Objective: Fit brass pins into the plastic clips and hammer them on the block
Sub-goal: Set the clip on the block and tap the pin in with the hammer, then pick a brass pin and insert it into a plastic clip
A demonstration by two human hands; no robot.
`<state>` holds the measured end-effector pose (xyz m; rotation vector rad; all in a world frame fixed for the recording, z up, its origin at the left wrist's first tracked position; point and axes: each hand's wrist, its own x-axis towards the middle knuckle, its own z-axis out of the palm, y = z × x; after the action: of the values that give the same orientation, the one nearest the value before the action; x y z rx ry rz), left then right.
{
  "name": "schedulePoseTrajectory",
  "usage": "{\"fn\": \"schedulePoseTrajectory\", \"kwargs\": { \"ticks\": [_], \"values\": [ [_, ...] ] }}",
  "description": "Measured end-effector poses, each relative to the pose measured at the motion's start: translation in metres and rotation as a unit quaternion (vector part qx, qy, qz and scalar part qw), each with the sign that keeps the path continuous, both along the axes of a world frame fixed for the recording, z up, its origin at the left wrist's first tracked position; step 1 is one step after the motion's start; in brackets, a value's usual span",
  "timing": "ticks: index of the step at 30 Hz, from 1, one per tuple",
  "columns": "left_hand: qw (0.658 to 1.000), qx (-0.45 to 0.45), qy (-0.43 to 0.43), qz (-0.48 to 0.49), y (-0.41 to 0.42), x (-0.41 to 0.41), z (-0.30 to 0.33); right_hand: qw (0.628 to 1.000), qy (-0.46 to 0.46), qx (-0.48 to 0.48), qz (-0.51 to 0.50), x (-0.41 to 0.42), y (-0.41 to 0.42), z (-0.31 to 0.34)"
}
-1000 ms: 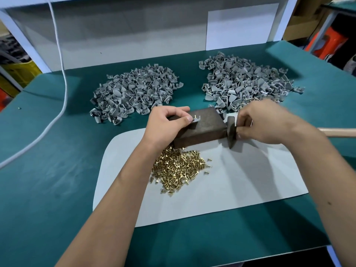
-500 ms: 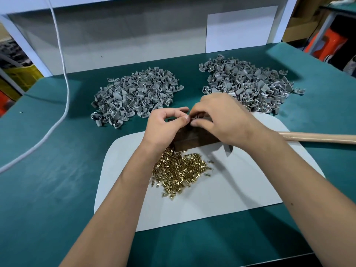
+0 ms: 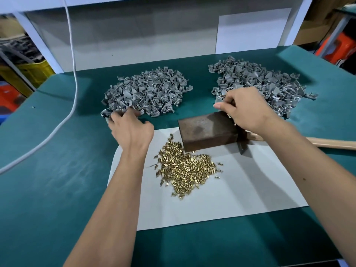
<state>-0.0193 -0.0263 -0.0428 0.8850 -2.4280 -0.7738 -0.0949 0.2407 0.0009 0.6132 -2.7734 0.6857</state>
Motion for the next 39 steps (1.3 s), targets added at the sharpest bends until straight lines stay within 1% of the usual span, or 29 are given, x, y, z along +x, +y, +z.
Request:
{"fn": "schedulePoseTrajectory", "kwargs": {
  "ticks": [2,5,8,10,12,14,15,18,20,23,26,30,33,39],
  "values": [
    [0.999,-0.008,0.027,-0.030,0.000,-0.001,-0.002,1.000,0.008,0.000,-0.026,-0.005,0.002,-0.001],
    [0.997,-0.004,0.056,-0.045,0.003,-0.003,-0.004,0.996,0.025,0.002,-0.084,-0.011,0.003,0.002],
    [0.995,0.005,0.070,-0.068,0.006,-0.005,-0.003,0.990,0.032,-0.007,-0.139,-0.010,0.000,0.007],
    [0.995,0.014,0.067,-0.076,0.008,-0.006,-0.001,0.988,0.045,0.001,-0.148,-0.005,-0.004,0.012],
    [0.995,0.027,0.068,-0.074,0.007,-0.006,0.000,0.995,0.050,0.006,-0.091,0.005,-0.016,0.018],
    [0.994,0.038,0.079,-0.068,0.007,-0.007,0.000,0.998,0.038,0.031,0.026,0.024,-0.034,0.024],
    [0.993,0.045,0.091,-0.061,0.007,-0.006,0.000,0.994,0.024,0.049,0.098,0.037,-0.046,0.027],
    [0.983,0.097,0.151,-0.030,0.005,-0.005,0.004,0.952,-0.014,0.097,0.290,0.075,-0.084,0.027],
    [0.976,0.140,0.165,-0.009,0.002,-0.005,0.006,0.923,-0.024,0.131,0.360,0.090,-0.103,0.021],
    [0.968,0.199,0.150,0.019,-0.002,-0.006,0.007,0.903,-0.035,0.178,0.389,0.095,-0.118,0.013],
    [0.958,0.244,0.145,0.031,-0.002,-0.006,0.010,0.899,-0.034,0.198,0.388,0.096,-0.125,0.007],
    [0.952,0.267,0.152,0.017,0.002,-0.004,0.012,0.899,-0.035,0.197,0.389,0.098,-0.125,0.004],
    [0.950,0.274,0.152,0.007,0.004,-0.003,0.012,0.906,-0.059,0.163,0.385,0.098,-0.119,0.005],
    [0.938,0.297,0.176,-0.030,0.002,-0.007,0.009,0.908,-0.111,0.164,0.369,0.102,-0.121,0.001]
  ]
}}
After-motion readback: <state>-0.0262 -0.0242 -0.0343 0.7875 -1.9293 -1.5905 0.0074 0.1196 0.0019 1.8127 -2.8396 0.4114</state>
